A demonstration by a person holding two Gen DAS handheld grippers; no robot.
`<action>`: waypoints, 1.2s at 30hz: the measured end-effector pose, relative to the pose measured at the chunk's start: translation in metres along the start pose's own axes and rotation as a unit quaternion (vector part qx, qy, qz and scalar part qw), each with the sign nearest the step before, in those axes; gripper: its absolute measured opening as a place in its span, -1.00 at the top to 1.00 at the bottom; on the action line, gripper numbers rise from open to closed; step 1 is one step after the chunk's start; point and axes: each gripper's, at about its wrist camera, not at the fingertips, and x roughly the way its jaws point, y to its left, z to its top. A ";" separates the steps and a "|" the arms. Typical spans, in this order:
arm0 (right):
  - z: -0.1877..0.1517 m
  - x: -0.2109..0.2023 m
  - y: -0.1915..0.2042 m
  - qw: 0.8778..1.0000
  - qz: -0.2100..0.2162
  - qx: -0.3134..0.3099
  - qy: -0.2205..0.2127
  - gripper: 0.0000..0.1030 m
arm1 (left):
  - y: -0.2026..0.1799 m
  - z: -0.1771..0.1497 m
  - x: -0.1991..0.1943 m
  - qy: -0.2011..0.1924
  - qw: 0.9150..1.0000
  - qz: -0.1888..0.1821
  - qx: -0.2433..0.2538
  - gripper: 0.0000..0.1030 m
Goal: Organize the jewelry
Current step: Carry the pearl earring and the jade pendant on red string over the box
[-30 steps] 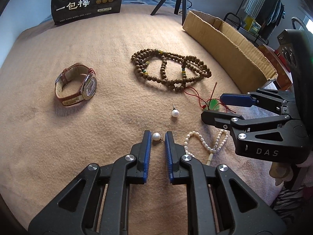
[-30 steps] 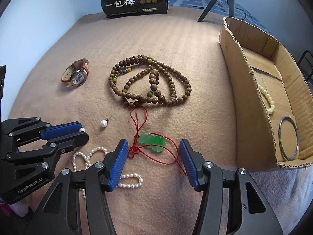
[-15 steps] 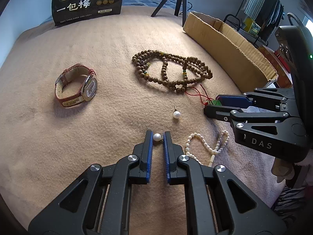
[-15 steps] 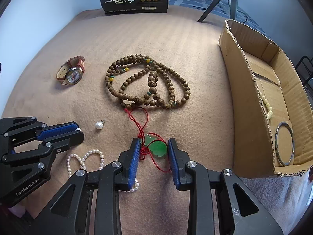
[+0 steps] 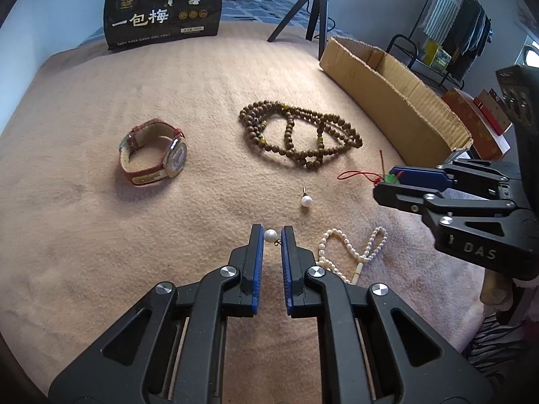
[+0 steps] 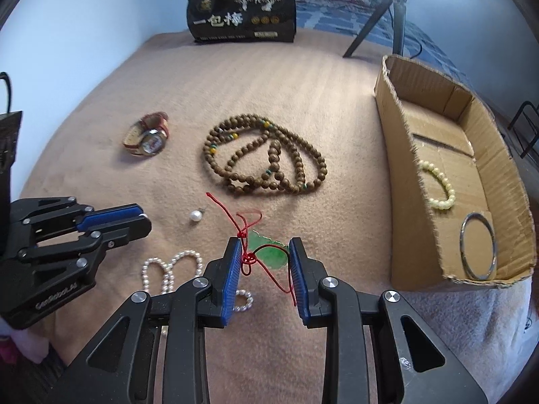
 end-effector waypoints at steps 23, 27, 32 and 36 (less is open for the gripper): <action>-0.005 -0.083 -0.054 0.997 -0.011 0.031 -0.071 0.48 | -0.048 0.030 -0.038 -0.048 0.998 -0.032 0.018 0.83; -0.003 -0.091 -0.073 0.996 -0.021 0.043 -0.080 0.48 | -0.063 0.040 -0.037 -0.055 0.997 -0.043 0.024 0.83; 0.002 -0.097 -0.097 0.994 -0.034 0.054 -0.088 0.48 | -0.085 0.053 -0.034 -0.062 0.996 -0.055 0.033 0.83; 0.007 -0.101 -0.115 0.993 -0.044 0.060 -0.094 0.48 | -0.099 0.064 -0.030 -0.067 0.995 -0.063 0.039 0.83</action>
